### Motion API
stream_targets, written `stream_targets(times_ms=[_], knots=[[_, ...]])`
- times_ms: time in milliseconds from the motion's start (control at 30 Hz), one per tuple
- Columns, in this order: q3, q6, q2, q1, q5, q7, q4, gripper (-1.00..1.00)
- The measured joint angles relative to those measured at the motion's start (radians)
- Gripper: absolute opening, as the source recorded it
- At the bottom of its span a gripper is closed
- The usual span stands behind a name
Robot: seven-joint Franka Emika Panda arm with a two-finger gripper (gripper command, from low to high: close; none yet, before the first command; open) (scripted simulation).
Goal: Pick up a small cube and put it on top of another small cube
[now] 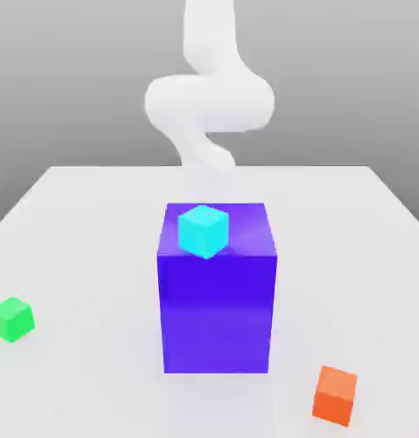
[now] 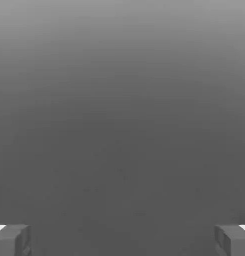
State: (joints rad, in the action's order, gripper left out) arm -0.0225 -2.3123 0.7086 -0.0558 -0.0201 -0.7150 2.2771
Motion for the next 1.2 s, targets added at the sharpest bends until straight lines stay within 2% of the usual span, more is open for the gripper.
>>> stream_targets(times_ms=[400, 667, 867, 1200], knots=[[-0.056, -0.057, -0.443, -0.212, -0.118, 0.424, -0.111, 0.00], [-0.019, -0.098, -0.731, -0.300, -0.154, 0.675, -0.183, 0.00], [0.017, -0.136, -0.940, -0.338, -0.117, 0.821, -0.235, 0.00], [0.051, -0.222, -1.281, -0.422, 0.042, 0.975, -0.321, 0.00]])
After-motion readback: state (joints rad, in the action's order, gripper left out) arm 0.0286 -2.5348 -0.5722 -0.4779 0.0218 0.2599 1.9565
